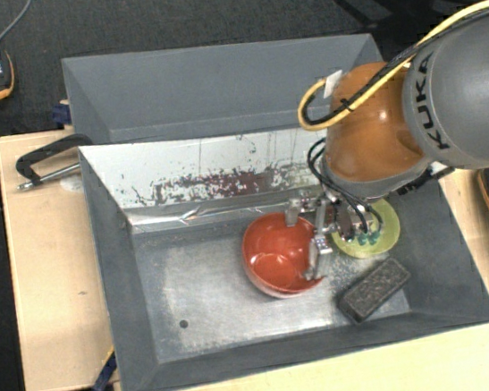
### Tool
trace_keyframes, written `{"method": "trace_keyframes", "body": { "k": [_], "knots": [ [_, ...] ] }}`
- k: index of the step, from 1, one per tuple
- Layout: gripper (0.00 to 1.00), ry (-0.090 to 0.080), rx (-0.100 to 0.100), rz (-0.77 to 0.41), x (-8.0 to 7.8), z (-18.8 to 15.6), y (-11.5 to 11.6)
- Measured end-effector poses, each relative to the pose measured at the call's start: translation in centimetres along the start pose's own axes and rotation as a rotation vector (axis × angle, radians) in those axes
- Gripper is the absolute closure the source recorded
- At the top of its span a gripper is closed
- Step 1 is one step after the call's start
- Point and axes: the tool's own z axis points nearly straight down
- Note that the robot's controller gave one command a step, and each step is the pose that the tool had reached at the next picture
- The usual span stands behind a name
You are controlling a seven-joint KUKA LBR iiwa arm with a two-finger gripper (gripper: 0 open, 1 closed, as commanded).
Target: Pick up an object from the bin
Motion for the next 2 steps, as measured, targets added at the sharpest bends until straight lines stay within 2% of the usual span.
{"method": "trace_keyframes", "body": {
  "k": [1, 2],
  "knots": [
    [0.00, -0.013, -0.005, 0.186, -5.2, 5.7, 3.1],
    [0.00, -0.020, -0.007, 0.116, -5.5, 5.7, -1.5]
  ]
}}
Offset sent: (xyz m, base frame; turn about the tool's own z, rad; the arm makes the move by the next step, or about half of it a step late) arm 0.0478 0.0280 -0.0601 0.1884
